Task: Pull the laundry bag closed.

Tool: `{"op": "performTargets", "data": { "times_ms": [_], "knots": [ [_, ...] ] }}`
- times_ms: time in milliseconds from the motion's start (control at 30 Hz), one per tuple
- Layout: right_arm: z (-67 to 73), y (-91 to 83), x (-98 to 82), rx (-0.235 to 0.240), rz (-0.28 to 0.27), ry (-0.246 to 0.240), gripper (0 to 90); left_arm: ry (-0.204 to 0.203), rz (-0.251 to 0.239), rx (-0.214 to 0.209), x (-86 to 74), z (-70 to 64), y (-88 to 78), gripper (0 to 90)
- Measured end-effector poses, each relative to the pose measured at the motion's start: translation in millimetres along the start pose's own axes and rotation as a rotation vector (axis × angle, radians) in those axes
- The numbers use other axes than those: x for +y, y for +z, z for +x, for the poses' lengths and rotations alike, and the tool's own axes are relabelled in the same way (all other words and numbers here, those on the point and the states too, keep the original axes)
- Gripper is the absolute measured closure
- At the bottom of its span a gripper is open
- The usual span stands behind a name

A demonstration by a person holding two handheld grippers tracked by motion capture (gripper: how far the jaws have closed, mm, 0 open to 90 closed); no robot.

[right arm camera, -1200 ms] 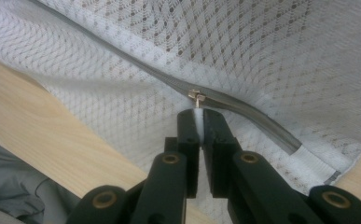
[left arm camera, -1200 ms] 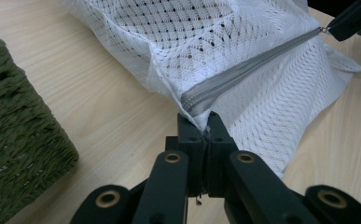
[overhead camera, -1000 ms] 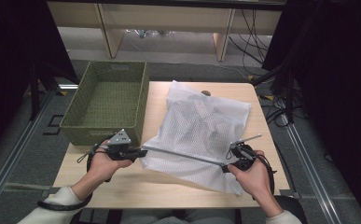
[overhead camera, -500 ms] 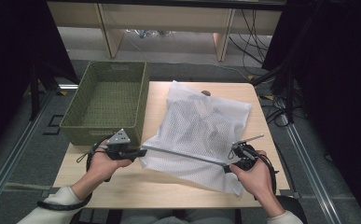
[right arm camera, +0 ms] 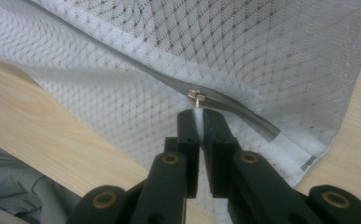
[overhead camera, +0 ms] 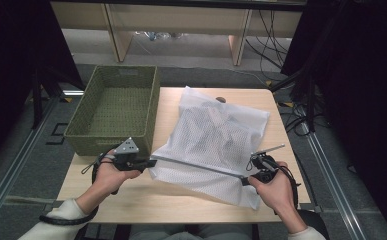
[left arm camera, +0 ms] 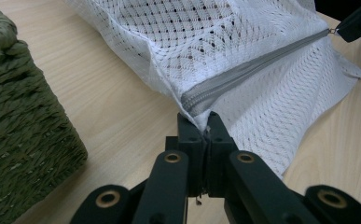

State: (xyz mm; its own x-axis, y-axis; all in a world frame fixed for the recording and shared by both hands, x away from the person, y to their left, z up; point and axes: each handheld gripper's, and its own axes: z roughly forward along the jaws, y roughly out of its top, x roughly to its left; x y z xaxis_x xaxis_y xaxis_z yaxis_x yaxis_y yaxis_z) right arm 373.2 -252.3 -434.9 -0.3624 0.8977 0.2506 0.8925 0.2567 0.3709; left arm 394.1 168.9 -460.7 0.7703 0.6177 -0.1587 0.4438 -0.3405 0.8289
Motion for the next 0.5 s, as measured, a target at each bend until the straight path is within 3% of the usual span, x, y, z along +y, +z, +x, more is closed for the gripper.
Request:
{"op": "performTargets", "data": {
  "times_ms": [133, 167, 200, 500],
  "knots": [
    [-0.8, -0.8, 0.0, 0.002, 0.02, 0.012, 87.1, 0.0, -0.002, 0.0, 0.2, 0.2, -0.3, 88.0],
    [-1.4, -0.9, -0.3, 0.0, 0.018, 0.011, 87.1, -0.016, -0.005, -0.002, 0.3, -0.5, -0.2, 88.0],
    [-1.8, -1.0, -0.6, -0.001, 0.018, 0.015, 87.1, 0.0, -0.008, -0.001, 0.5, 0.6, -0.6, 88.0],
    [-4.6, -1.0, -1.8, -0.004, 0.024, 0.026, 87.1, -0.007, -0.015, 0.007, -0.9, 2.2, -3.1, 87.9]
  ]
}}
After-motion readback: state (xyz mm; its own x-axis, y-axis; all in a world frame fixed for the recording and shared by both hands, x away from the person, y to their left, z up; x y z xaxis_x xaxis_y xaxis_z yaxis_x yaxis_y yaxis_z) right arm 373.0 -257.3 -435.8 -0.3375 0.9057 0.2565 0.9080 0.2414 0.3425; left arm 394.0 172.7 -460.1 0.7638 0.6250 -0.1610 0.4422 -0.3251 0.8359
